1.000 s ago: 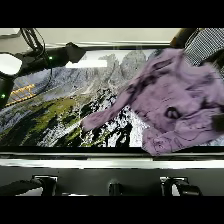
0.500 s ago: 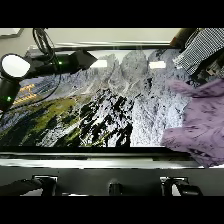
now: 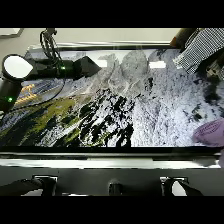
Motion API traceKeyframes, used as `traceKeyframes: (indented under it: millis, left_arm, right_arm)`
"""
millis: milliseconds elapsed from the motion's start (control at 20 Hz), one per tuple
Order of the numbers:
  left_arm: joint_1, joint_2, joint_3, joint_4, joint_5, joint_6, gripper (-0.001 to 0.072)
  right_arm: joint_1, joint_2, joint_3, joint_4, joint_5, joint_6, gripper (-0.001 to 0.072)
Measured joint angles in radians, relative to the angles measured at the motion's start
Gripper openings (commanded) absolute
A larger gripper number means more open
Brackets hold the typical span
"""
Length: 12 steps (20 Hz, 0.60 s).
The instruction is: Fold the clothes and pants, and hang the long-sleeved shirts on hangers.
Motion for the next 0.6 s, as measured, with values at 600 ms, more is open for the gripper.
traceKeyframes:
  millis: [600]
  left_arm:
    - [0.000,-0.001,0.000,0.024,-0.014,0.000,0.0620]
  right_arm:
    - [-0.259,-0.120,0.090,0.032,-0.307,0.172,0.0045]
